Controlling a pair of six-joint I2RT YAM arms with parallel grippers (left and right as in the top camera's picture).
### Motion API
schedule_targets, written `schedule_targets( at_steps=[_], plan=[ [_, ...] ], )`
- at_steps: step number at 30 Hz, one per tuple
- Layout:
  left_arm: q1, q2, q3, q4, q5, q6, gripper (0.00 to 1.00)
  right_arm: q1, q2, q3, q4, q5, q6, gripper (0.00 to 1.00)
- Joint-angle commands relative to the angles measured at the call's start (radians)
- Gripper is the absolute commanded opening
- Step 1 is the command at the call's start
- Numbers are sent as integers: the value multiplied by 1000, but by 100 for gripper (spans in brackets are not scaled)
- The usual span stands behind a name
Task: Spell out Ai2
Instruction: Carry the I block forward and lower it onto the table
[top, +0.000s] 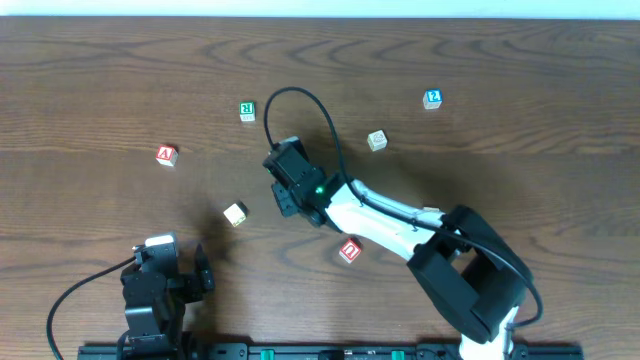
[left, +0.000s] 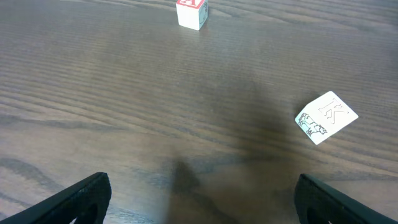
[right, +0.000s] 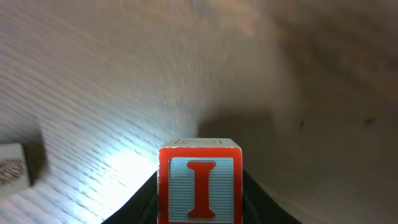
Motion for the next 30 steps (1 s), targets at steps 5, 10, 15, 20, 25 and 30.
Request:
schedule_targets(
  at_steps=[5,10,15,20,25,30],
  plan=[
    [6,-4,-12,-24,0,6,95,-25,-14,236,-269,157,-62,1],
    [6,-4,-12,-24,0,6,95,-114,-55,285,-396,107,-23,1],
    [6,-4,-12,-24,0,6,95,-290,-90,267,-452,-135,-37,1],
    [6,-4,-12,-24,0,6,95,-322,-98,161,-356,-251,-48,1],
    [6,-4,-12,-24,0,6,95,-244,-96,78,-234,-106,201,1],
    [6,-4,-12,-24,0,6,95,-151,-71,78,-235,78,265,1]
  ],
)
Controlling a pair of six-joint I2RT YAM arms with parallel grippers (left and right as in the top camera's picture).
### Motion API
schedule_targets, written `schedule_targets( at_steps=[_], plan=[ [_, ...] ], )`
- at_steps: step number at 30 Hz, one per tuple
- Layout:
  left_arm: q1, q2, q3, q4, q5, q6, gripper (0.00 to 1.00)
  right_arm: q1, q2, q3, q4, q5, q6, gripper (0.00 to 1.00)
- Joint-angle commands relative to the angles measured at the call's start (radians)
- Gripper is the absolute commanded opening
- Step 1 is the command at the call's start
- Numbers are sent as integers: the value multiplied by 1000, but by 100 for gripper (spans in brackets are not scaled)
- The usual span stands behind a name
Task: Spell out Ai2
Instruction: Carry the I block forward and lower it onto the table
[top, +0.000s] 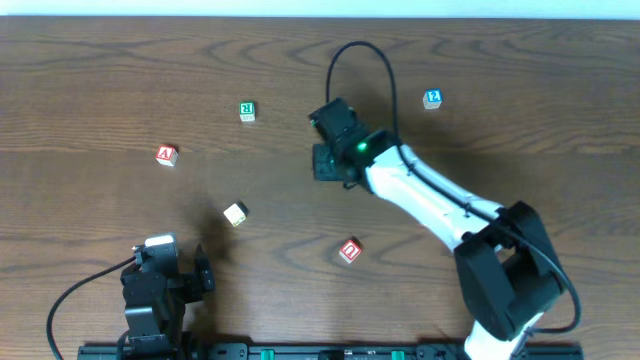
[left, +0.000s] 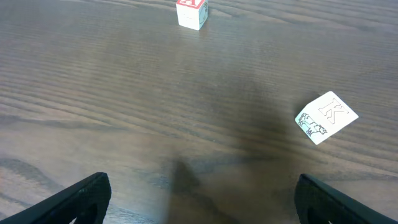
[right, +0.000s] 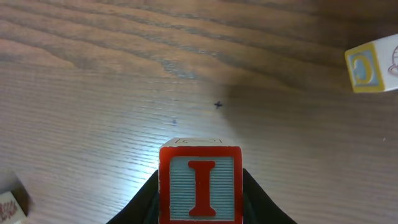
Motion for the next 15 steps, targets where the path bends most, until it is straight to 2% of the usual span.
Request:
schedule_targets(
  at_steps=[1,6,15],
  plan=[
    [6,-4,-12,-24,0,6,96,45,18,2,2,153,92,1],
    [6,-4,-12,-24,0,6,95,30,52,2,12,143,166,1],
    [6,-4,-12,-24,0,6,95,19,108,2,63,85,162,1]
  ],
)
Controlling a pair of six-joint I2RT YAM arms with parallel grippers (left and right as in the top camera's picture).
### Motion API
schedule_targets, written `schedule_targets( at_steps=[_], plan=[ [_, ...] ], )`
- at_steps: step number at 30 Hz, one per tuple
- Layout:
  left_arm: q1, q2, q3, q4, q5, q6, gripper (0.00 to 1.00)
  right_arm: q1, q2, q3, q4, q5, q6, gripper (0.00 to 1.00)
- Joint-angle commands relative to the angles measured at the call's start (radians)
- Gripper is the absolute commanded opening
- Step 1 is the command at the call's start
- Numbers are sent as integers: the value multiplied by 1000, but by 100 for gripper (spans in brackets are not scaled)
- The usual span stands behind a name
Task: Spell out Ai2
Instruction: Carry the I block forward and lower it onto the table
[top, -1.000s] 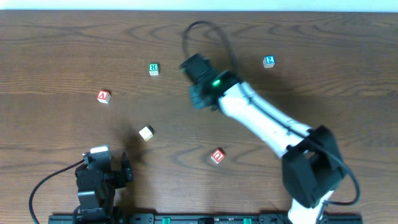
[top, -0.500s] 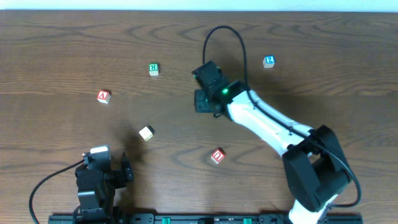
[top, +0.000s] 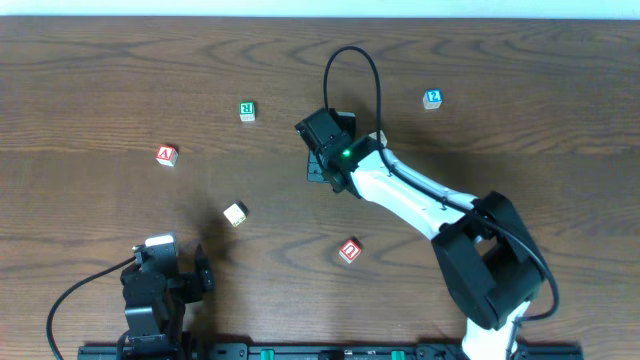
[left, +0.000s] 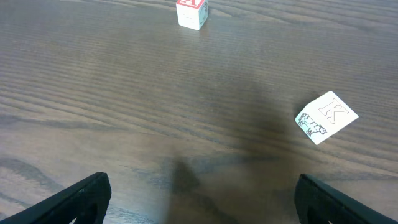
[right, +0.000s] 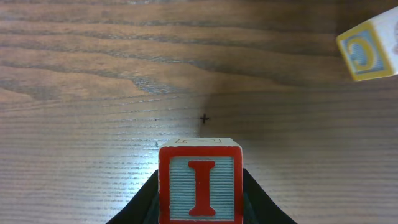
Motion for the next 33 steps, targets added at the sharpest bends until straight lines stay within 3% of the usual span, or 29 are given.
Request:
schedule_targets(
  at_steps=[1,33],
  plan=[
    [6,-4,-12,-24,0,6,95,-3,33,2,13,-11,18,1],
    [6,-4,-12,-24,0,7,95,-10,90,3,74,71,0,1]
  ],
)
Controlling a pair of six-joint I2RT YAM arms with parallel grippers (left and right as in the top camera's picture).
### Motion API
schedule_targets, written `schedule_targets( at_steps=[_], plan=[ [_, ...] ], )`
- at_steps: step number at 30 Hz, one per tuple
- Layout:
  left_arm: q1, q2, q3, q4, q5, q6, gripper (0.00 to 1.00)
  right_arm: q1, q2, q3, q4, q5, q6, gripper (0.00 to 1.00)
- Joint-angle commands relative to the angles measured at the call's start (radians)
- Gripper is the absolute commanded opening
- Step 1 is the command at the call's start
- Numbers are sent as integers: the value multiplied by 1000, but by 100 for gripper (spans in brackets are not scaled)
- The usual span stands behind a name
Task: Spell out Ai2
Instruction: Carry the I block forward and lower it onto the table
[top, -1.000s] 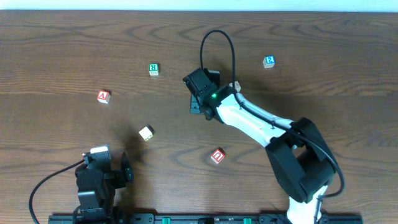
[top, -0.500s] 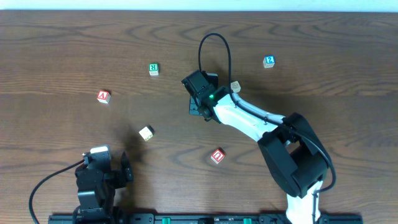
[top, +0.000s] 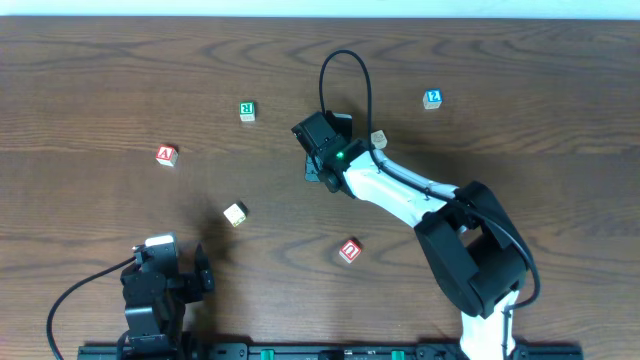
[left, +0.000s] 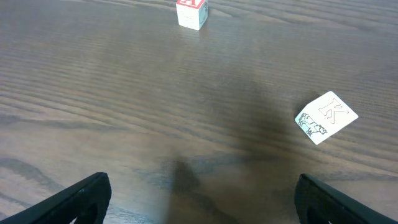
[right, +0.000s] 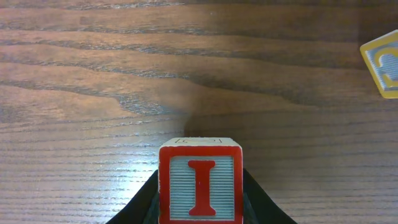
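My right gripper (right: 200, 193) is shut on a red-framed I block (right: 200, 180), held low over the wood in the table's upper middle (top: 318, 168). The red A block (top: 166, 155) lies at the left, also at the top of the left wrist view (left: 191, 12). The blue 2 block (top: 432, 98) sits at the far right. My left gripper (left: 199, 196) rests open near the front left edge (top: 165, 270), nothing between its fingers.
A green R block (top: 247, 111) lies up left. A cream K block (top: 235, 213) (left: 326, 117) sits near the left arm. A yellow-faced cream block (top: 378, 139) (right: 382, 70) lies just right of the right gripper. A red block (top: 349, 250) lies at centre front.
My right gripper, still holding the I block, has shifted slightly left and lower toward the wood. The yellow block has slid toward the right edge of its view. The left arm is unchanged.
My right gripper held the I block over the table's middle, near the K block. It then stood further back and right, beside the yellow-faced block, then slightly left of that. It now holds the block low over the upper middle. The left gripper stayed open and still.
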Motion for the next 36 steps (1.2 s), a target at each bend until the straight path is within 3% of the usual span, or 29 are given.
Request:
schedule_targets(
  at_steps=[1,14,19,36],
  plan=[
    [6,-4,-12,-24,0,6,95,-10,25,3,2,29,-2,1],
    [6,-4,-12,-24,0,6,95,-10,33,3,3,33,-2,5],
    [6,-4,-12,-24,0,6,95,-10,41,3,5,34,-2,20],
    [6,-4,-12,-24,0,6,95,-16,41,3,18,36,-2,38]
  ],
)
